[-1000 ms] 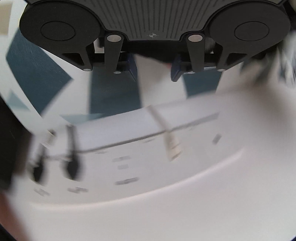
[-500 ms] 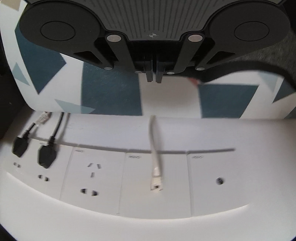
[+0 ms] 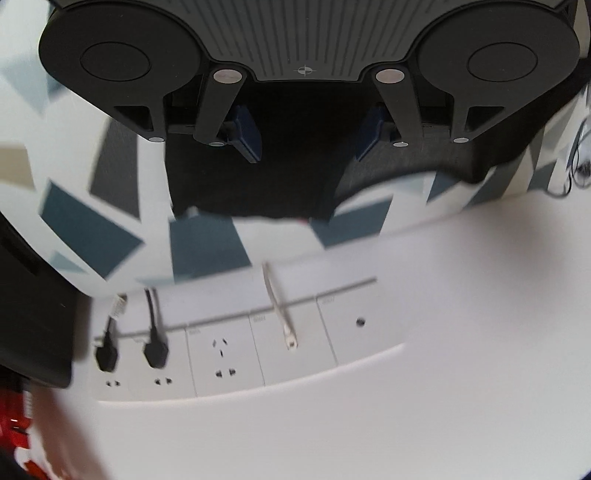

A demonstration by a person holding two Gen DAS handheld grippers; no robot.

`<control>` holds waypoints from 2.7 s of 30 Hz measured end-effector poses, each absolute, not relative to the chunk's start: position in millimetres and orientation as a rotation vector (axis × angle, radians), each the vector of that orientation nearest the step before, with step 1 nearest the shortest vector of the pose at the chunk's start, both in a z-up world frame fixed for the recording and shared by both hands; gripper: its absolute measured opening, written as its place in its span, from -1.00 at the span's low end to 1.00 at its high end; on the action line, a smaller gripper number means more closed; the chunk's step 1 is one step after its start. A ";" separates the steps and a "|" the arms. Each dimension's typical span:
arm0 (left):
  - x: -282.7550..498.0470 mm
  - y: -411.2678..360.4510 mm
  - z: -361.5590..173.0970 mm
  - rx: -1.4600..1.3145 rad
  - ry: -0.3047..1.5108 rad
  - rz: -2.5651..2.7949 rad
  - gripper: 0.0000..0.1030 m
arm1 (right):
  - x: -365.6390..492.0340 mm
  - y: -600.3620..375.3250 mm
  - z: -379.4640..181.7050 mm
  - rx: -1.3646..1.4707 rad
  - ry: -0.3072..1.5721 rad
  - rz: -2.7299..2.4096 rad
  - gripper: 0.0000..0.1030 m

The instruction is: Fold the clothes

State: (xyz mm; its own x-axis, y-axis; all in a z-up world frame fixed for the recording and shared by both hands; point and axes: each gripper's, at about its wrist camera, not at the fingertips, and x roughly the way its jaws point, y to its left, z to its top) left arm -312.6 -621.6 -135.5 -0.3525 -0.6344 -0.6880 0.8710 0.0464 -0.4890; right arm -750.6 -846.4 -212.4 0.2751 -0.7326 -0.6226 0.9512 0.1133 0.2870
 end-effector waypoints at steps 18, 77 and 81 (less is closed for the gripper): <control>-328.1 -662.4 -174.8 0.190 1.475 -1.311 -0.68 | -818.7 -799.4 -217.8 0.848 0.274 -1.438 0.02; -329.6 -684.4 -152.7 0.745 0.684 -1.389 -0.01 | -783.7 -841.4 -246.1 0.724 0.587 -1.528 -0.24; -325.1 -669.6 -139.4 0.666 0.729 -1.354 0.31 | -780.1 -829.4 -236.4 0.746 0.472 -1.544 0.49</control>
